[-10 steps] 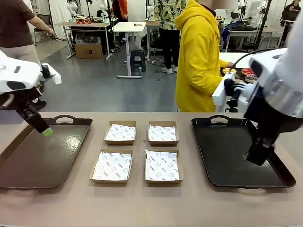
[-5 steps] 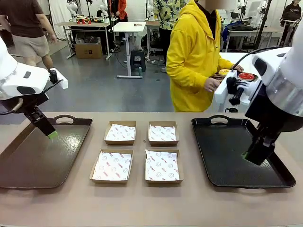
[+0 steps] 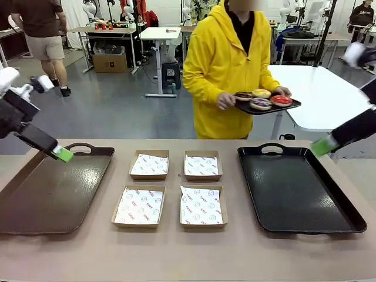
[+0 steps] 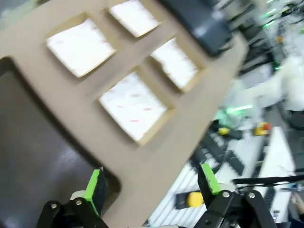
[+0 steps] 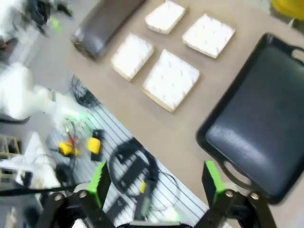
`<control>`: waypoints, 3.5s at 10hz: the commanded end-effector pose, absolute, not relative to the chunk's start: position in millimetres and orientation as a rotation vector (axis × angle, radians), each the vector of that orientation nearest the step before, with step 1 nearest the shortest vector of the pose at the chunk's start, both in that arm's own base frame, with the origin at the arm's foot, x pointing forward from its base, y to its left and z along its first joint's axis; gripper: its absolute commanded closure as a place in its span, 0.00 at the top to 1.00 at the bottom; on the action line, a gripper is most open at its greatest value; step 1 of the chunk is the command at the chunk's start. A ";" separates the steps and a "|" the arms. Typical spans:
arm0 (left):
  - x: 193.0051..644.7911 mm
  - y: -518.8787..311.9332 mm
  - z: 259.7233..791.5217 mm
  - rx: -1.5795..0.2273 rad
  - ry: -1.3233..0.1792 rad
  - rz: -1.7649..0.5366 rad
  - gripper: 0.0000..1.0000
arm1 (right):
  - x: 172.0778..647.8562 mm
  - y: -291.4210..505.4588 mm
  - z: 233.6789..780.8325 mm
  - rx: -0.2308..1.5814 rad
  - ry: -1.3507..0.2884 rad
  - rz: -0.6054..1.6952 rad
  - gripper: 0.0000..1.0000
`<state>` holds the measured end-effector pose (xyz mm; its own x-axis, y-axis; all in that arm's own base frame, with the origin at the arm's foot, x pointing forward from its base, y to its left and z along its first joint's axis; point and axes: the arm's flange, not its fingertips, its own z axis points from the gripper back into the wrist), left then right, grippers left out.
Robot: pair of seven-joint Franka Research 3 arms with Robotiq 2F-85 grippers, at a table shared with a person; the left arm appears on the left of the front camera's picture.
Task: Individually package the donuts and arrange them on the tray.
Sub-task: Pick up one Paper togo box.
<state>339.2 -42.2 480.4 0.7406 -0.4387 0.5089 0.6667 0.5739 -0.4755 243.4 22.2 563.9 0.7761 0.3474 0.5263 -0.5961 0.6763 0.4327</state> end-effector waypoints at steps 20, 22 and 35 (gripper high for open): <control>341.3 120.5 411.2 -1.214 -0.277 -0.132 1.00 | 195.1 -192.0 403.0 1.260 -0.250 -0.097 1.00; 341.3 120.5 411.2 -1.214 -0.277 -0.132 1.00 | 195.1 -192.0 403.0 1.260 -0.250 -0.097 1.00; 341.3 120.5 411.2 -1.214 -0.277 -0.132 1.00 | 231.0 -145.1 460.4 1.121 -0.220 -0.087 1.00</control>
